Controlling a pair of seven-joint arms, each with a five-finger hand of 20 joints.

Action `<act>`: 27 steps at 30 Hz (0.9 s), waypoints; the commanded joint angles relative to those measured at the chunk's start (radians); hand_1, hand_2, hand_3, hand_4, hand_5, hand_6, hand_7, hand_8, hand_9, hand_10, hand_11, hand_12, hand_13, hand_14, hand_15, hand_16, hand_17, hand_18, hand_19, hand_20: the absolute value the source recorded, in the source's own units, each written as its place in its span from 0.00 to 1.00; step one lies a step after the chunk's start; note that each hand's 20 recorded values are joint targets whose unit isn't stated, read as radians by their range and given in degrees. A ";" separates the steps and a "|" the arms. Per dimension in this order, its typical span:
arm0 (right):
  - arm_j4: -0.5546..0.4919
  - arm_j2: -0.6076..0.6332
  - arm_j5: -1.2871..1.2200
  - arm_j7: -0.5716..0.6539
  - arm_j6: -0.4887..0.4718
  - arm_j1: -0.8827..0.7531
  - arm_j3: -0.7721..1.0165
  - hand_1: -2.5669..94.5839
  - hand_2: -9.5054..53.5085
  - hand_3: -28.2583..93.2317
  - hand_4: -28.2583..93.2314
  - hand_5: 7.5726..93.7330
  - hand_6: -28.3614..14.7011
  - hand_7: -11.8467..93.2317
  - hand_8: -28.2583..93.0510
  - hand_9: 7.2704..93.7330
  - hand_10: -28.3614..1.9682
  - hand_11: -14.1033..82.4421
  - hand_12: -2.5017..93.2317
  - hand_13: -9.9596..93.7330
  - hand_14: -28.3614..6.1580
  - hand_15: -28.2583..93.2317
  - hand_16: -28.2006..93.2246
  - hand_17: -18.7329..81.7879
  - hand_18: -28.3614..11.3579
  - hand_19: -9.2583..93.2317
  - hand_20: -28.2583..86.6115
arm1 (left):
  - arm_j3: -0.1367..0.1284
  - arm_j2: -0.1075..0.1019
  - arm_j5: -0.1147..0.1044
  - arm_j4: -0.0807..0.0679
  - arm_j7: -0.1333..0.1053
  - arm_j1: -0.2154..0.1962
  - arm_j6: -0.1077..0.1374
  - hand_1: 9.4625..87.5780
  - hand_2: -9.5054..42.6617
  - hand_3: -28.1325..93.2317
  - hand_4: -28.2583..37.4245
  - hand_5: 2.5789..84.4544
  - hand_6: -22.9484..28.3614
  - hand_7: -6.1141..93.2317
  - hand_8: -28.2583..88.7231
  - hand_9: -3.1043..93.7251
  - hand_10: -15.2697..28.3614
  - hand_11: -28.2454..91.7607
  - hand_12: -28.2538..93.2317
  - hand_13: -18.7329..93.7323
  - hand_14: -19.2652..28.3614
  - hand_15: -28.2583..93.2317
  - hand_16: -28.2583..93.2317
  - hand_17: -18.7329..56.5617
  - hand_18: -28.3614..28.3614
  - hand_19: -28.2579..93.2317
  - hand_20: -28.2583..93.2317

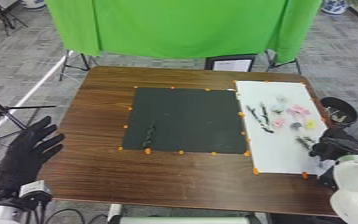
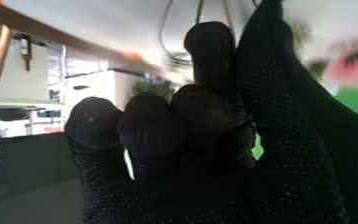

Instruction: Arrange flowers

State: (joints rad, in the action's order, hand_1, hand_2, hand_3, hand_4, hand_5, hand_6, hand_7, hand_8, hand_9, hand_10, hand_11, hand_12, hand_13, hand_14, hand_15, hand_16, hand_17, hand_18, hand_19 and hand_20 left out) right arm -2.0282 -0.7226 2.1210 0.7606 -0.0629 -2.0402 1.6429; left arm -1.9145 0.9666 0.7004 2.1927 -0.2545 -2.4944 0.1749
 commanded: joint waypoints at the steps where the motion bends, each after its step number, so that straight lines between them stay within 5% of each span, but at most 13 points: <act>1: -0.120 0.010 -0.020 -0.006 0.080 0.059 0.007 0.42 0.00 0.96 0.11 0.78 0.62 0.62 0.40 0.87 0.65 0.85 0.56 0.79 0.52 0.92 0.57 0.54 0.13 1.00 0.78 | -0.005 0.005 -0.005 0.003 0.003 -0.012 0.002 0.21 0.08 0.80 0.01 0.28 0.53 0.32 0.13 0.26 0.61 0.42 0.39 0.34 0.74 0.50 0.24 0.13 0.90 0.58 0.31; 10: -0.152 -0.081 -0.070 -0.041 0.135 0.367 -0.282 0.39 0.00 0.98 0.15 0.80 0.62 0.62 0.42 0.90 0.68 0.86 0.57 0.82 0.53 0.93 0.57 0.58 0.13 1.00 0.82 | 0.002 -0.001 -0.003 -0.001 0.012 0.000 -0.002 0.21 0.09 0.80 0.01 0.28 0.53 0.32 0.13 0.26 0.61 0.42 0.39 0.34 0.74 0.50 0.24 0.13 0.90 0.58 0.31; 19: 0.039 -0.328 0.000 -0.022 0.056 0.596 -0.637 0.38 0.00 0.98 0.17 0.81 0.62 0.63 0.42 0.93 0.69 0.86 0.57 0.85 0.54 0.93 0.56 0.61 0.12 1.00 0.84 | 0.021 -0.005 -0.004 -0.008 0.017 0.012 -0.003 0.21 0.09 0.80 0.01 0.28 0.53 0.32 0.13 0.26 0.61 0.42 0.39 0.34 0.74 0.50 0.24 0.13 0.90 0.58 0.31; 27: 0.171 -0.477 0.055 -0.008 -0.008 0.654 -0.765 0.38 0.00 0.98 0.17 0.83 0.65 0.63 0.42 0.95 0.72 0.85 0.57 0.87 0.58 0.92 0.56 0.65 0.12 1.00 0.86 | 0.031 -0.012 -0.002 -0.010 0.020 0.020 -0.001 0.21 0.08 0.80 0.01 0.28 0.53 0.32 0.13 0.26 0.61 0.42 0.39 0.34 0.74 0.50 0.24 0.13 0.90 0.58 0.31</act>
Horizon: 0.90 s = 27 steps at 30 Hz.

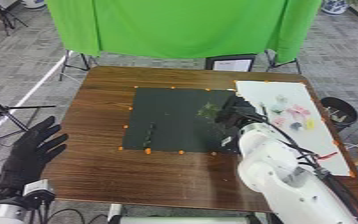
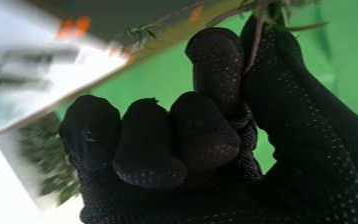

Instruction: Arrange flowers

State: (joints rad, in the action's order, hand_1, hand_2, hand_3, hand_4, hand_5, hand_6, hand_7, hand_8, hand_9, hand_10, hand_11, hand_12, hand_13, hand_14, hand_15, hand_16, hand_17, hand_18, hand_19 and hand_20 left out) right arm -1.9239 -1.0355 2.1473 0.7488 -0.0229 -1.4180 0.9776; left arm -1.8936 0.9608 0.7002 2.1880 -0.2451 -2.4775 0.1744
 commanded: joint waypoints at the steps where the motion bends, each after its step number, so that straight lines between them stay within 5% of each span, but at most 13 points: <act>1: 0.077 -0.171 0.038 0.007 -0.036 0.037 -0.116 0.38 0.00 0.98 0.17 0.83 0.65 0.62 0.42 0.95 0.74 0.85 0.57 0.88 0.59 0.92 0.56 0.65 0.12 1.00 0.86 | 0.011 -0.008 -0.002 -0.005 0.011 0.005 0.000 0.21 0.08 0.80 0.01 0.28 0.53 0.32 0.13 0.26 0.61 0.42 0.39 0.34 0.74 0.50 0.24 0.13 0.90 0.58 0.31; 27: 0.170 -0.345 0.277 0.027 -0.100 -0.054 -0.089 0.37 0.04 0.95 0.13 0.89 0.72 0.57 0.42 1.00 0.82 0.82 0.55 0.94 0.67 0.90 0.55 0.73 0.14 1.00 0.86 | 0.033 -0.032 0.001 -0.022 0.033 0.045 -0.012 0.21 0.08 0.80 0.01 0.28 0.53 0.32 0.13 0.26 0.61 0.41 0.39 0.34 0.74 0.50 0.24 0.13 0.90 0.58 0.31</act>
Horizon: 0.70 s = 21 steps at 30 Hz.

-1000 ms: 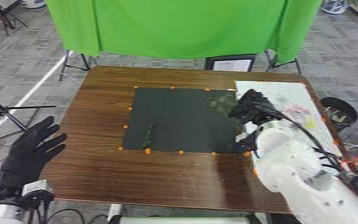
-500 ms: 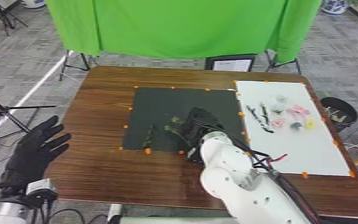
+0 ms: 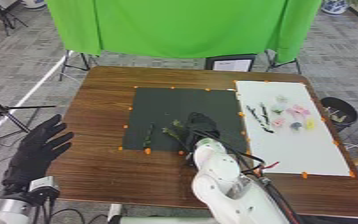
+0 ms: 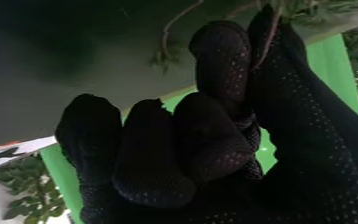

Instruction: Arrange flowers

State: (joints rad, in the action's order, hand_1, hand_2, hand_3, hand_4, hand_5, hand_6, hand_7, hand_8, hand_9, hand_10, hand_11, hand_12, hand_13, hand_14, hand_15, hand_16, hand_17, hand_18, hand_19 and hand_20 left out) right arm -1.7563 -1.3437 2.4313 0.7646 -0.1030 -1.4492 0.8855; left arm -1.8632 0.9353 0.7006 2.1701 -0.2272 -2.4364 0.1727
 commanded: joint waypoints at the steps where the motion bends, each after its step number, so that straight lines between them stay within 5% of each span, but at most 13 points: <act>1: 0.002 -0.041 -0.010 0.009 -0.023 -0.023 0.003 0.36 0.06 0.95 0.12 0.89 0.71 0.57 0.41 1.00 0.82 0.82 0.55 0.94 0.67 0.90 0.55 0.74 0.14 1.00 0.87 | 0.003 -0.007 0.000 -0.004 0.013 0.003 -0.008 0.22 0.08 0.80 0.01 0.28 0.53 0.32 0.13 0.26 0.61 0.41 0.39 0.34 0.74 0.50 0.24 0.13 0.90 0.58 0.31; 5: 0.020 -0.058 -0.005 0.003 -0.019 -0.018 0.010 0.30 0.15 0.95 0.09 0.91 0.70 0.59 0.18 1.00 0.81 0.82 0.53 0.95 0.67 0.89 0.55 0.74 0.14 1.00 0.87 | 0.010 -0.012 0.000 -0.008 0.019 0.014 -0.014 0.22 0.08 0.80 0.01 0.28 0.53 0.32 0.13 0.26 0.61 0.41 0.39 0.34 0.74 0.50 0.24 0.13 0.90 0.58 0.31; 21: -0.057 0.023 -0.013 0.006 0.024 0.010 0.028 0.23 0.13 0.93 0.07 0.91 0.68 0.57 0.17 1.00 0.80 0.79 0.55 0.93 0.64 0.89 0.56 0.73 0.14 1.00 0.87 | -0.002 0.002 -0.002 0.002 0.008 -0.012 -0.004 0.22 0.09 0.80 0.01 0.28 0.53 0.32 0.13 0.26 0.61 0.41 0.39 0.34 0.74 0.50 0.24 0.13 0.90 0.58 0.31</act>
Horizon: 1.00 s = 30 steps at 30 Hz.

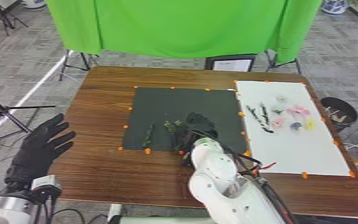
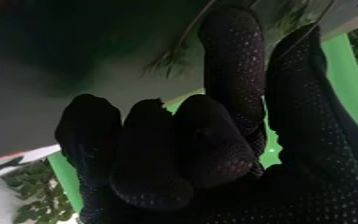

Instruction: Arrange flowers

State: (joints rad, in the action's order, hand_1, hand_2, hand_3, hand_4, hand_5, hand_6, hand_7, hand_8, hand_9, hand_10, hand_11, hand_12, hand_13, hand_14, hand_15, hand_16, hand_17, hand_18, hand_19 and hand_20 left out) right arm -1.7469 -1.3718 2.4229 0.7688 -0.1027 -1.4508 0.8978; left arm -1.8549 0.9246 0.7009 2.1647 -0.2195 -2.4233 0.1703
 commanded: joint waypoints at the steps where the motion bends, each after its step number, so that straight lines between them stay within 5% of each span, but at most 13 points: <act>1: -0.081 0.066 -0.006 -0.002 0.026 0.017 0.013 0.23 0.13 0.92 0.07 0.91 0.68 0.57 0.17 1.00 0.79 0.79 0.55 0.93 0.64 0.89 0.56 0.72 0.14 1.00 0.87 | -0.011 0.014 -0.002 0.006 -0.001 -0.025 -0.005 0.22 0.09 0.80 0.01 0.28 0.53 0.32 0.13 0.26 0.61 0.41 0.39 0.34 0.74 0.50 0.24 0.13 0.90 0.58 0.31; 5: -0.138 0.132 -0.030 0.004 0.059 0.035 0.035 0.21 0.14 0.90 0.06 0.89 0.67 0.56 0.17 0.99 0.78 0.77 0.56 0.92 0.63 0.88 0.56 0.71 0.14 1.00 0.86 | -0.017 0.020 0.000 0.010 -0.003 -0.034 -0.008 0.22 0.09 0.80 0.01 0.28 0.53 0.32 0.13 0.26 0.61 0.42 0.39 0.34 0.74 0.50 0.24 0.13 0.90 0.58 0.31; 11: -0.159 0.255 -0.124 0.056 0.079 0.048 0.160 0.25 0.04 0.90 0.05 0.73 0.60 0.54 0.15 0.82 0.58 0.74 0.52 0.76 0.48 0.88 0.54 0.54 0.15 1.00 0.78 | -0.022 0.029 0.000 0.013 -0.009 -0.047 -0.003 0.22 0.09 0.80 0.02 0.28 0.53 0.32 0.13 0.26 0.61 0.42 0.39 0.34 0.74 0.50 0.24 0.13 0.90 0.58 0.31; 14: -0.120 0.306 -0.103 0.080 0.113 0.048 0.201 0.29 0.00 0.91 0.01 0.66 0.57 0.52 0.14 0.74 0.55 0.74 0.51 0.71 0.46 0.88 0.53 0.52 0.16 1.00 0.75 | -0.016 0.032 0.000 0.010 -0.004 -0.041 -0.008 0.22 0.09 0.80 0.02 0.28 0.53 0.32 0.13 0.26 0.61 0.42 0.39 0.34 0.74 0.50 0.24 0.13 0.90 0.58 0.31; 21: -0.016 0.347 -0.140 0.158 0.025 0.061 0.236 0.28 0.00 0.86 0.00 0.60 0.57 0.49 0.13 0.65 0.49 0.75 0.51 0.63 0.43 0.88 0.53 0.48 0.14 0.98 0.73 | -0.015 0.023 0.001 0.007 -0.007 -0.045 -0.003 0.22 0.09 0.80 0.02 0.28 0.53 0.32 0.13 0.26 0.61 0.42 0.39 0.34 0.74 0.50 0.24 0.13 0.90 0.58 0.31; 30: 0.055 0.364 -0.126 0.143 -0.014 0.077 0.210 0.28 0.00 0.84 0.00 0.58 0.55 0.49 0.13 0.61 0.47 0.76 0.52 0.61 0.40 0.89 0.52 0.46 0.14 0.97 0.74 | -0.016 0.026 0.001 0.009 -0.005 -0.046 -0.005 0.22 0.09 0.80 0.02 0.28 0.53 0.32 0.13 0.26 0.61 0.42 0.39 0.34 0.74 0.50 0.24 0.13 0.90 0.58 0.31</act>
State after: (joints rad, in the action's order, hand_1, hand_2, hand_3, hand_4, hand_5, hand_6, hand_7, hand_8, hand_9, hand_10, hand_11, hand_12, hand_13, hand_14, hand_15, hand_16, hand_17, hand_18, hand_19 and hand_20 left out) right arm -1.7214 -1.0206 2.2828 0.9175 -0.1062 -1.3835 1.1329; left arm -1.8703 0.9467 0.7011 2.1702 -0.2272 -2.4581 0.1702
